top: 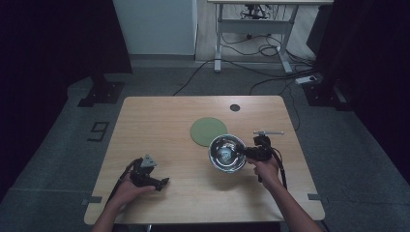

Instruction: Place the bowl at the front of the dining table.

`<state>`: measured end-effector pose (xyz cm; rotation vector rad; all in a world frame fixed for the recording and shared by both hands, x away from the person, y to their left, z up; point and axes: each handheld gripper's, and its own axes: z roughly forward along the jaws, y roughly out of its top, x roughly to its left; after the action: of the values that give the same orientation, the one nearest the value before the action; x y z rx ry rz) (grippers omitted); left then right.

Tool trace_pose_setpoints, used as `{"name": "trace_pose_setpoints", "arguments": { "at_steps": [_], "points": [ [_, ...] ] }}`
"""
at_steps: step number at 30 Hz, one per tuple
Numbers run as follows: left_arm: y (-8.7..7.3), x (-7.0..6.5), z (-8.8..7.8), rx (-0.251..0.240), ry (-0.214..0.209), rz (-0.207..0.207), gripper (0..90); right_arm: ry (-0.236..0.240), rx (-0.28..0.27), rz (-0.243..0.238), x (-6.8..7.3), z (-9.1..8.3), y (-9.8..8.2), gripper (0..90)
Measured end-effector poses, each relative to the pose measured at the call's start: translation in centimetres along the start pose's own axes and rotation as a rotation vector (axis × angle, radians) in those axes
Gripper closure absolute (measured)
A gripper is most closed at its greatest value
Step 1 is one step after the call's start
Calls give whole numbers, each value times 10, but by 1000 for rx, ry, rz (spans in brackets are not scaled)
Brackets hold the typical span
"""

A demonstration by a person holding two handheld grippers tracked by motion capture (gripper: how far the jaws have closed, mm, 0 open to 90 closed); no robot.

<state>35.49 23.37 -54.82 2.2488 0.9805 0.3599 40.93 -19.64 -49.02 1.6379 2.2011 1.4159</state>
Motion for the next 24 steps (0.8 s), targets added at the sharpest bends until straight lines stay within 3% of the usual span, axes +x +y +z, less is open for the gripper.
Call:
{"name": "trace_pose_setpoints", "arguments": {
  "at_steps": [12,24],
  "points": [
    [0,0,0,0,0,0,1,-12,-7,27,-5,10,4,865],
    [0,0,0,0,0,0,1,-19,-11,26,-2,18,12,865]
  ]
}}
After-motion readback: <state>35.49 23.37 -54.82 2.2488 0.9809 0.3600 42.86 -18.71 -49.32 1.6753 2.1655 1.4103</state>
